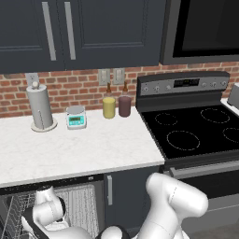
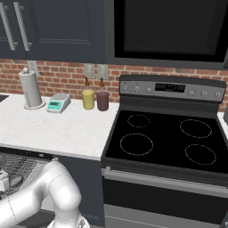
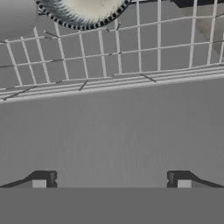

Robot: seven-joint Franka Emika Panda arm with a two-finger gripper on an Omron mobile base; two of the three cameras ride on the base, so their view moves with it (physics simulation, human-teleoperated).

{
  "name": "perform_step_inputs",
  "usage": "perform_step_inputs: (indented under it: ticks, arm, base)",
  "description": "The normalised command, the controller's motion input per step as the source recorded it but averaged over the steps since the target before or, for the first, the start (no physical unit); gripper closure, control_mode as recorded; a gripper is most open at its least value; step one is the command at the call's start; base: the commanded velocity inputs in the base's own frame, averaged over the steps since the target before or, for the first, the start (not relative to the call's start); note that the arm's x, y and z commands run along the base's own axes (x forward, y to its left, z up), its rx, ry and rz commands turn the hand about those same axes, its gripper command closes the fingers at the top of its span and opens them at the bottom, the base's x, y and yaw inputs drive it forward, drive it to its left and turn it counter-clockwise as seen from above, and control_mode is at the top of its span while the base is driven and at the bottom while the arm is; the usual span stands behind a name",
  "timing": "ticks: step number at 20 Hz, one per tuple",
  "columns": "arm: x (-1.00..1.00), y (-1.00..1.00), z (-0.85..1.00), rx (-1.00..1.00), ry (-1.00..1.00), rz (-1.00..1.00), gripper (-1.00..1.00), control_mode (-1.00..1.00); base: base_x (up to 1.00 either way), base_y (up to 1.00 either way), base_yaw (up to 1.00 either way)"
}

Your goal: Pick up the cup and bowl from the counter, place them in the dishwasher, and close the dishwasher door.

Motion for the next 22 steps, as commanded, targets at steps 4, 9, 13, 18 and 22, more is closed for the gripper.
perform_step_inputs:
  ticks: [4, 9, 13, 18, 22]
  arm:
    - [-0.28, 0.04, -0.06, -0.21, -0.07, 0.0, -1.0, -1.0]
    - [-0.25, 0.0, -0.09, -0.14, -0.12, 0.0, -1.0, -1.0]
    - [-0.02, 0.0, -0.21, -0.03, -0.11, 0.0, -1.0, -1.0]
    - [0.0, 0.0, -0.17, 0.0, -0.17, 0.0, -1.0, -1.0]
    - [0.0, 0.0, -0.34, 0.0, -0.29, 0.0, -1.0, -1.0]
  base:
    - [0.0, 0.0, 0.0]
    - [0.0, 0.0, 0.0]
    - [0.0, 0.0, 0.0]
    - [0.0, 0.0, 0.0]
    - [0.0, 0.0, 0.0]
